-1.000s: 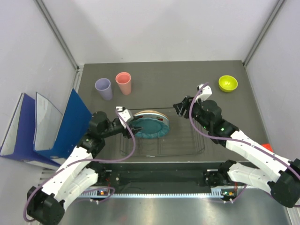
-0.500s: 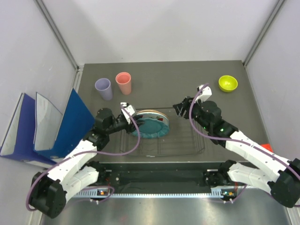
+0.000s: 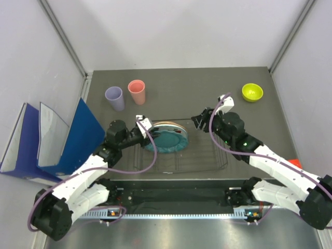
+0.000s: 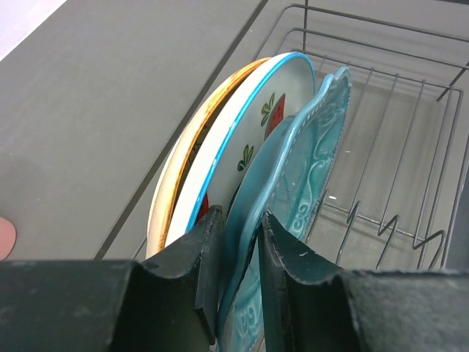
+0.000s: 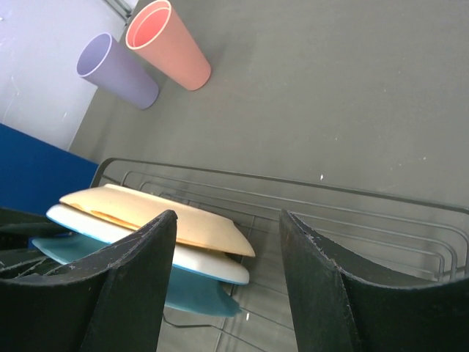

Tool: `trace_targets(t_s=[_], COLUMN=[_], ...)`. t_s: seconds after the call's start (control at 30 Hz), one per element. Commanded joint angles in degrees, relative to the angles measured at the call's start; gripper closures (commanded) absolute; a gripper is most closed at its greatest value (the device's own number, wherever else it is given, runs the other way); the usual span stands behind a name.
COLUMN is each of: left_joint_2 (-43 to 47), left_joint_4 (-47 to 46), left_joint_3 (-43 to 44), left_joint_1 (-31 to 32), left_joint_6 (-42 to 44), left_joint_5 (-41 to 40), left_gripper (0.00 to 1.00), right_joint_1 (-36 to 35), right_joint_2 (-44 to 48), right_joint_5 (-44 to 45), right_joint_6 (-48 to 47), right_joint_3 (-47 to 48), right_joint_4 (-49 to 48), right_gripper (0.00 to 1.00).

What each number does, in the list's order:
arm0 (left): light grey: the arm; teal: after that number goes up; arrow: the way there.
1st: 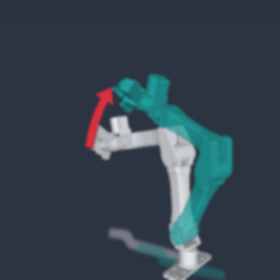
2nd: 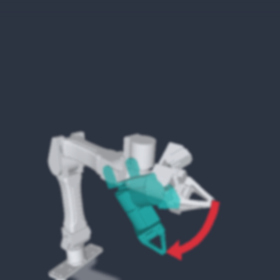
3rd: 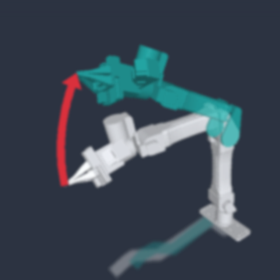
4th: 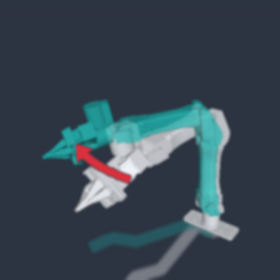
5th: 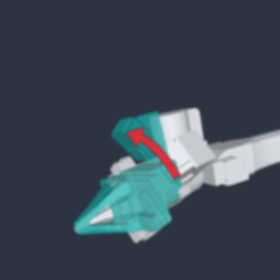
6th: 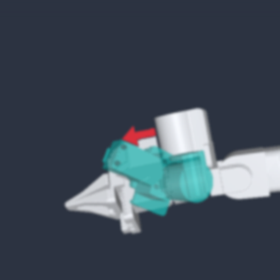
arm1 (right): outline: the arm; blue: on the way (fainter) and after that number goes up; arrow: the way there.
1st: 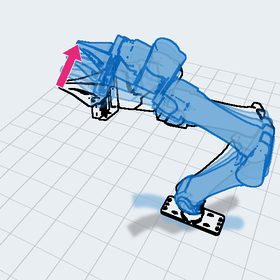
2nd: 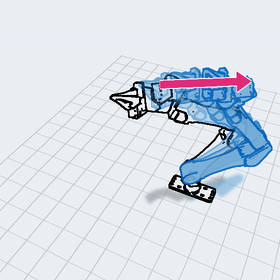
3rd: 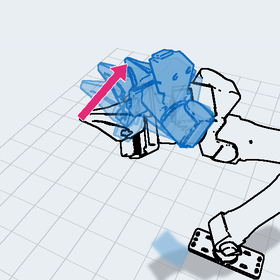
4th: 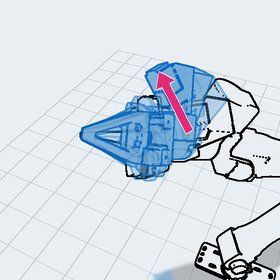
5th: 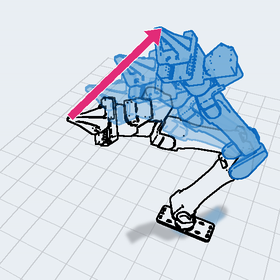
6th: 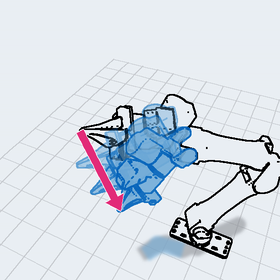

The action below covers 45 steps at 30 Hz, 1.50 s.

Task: Unload the mixed dishes from the dish rack
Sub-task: Pick up the plate from the dish rack.

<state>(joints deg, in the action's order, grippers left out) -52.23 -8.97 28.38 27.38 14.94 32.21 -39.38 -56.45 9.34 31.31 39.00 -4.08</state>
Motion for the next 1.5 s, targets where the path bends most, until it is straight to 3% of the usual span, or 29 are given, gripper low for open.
trace_targets(t_s=[0.0, 0.4, 1.47], left_joint_2=[1.69, 4.24, 0.38], left_joint_4=[5.36, 11.61, 12.4], left_joint_3=[1.67, 9.85, 25.05], left_joint_1=[0.84, 1.01, 1.63], left_joint_6=[-0.44, 0.79, 0.27], left_joint_5=[-0.39, -2.59, 0.31], left_gripper=[1.0, 1.0, 1.0], right_joint_1=[-0.97, -0.97, -0.97], right_joint_2=[-0.42, -2.53, -1.48], right_joint_5=[-0.9, -2.05, -1.35], right_joint_6=[0.59, 0.86, 0.77], right_joint_3=[0.55, 2.22, 5.11], right_joint_4=[-2.95, -2.78, 0.03], right_gripper=[0.42, 0.42, 0.42])
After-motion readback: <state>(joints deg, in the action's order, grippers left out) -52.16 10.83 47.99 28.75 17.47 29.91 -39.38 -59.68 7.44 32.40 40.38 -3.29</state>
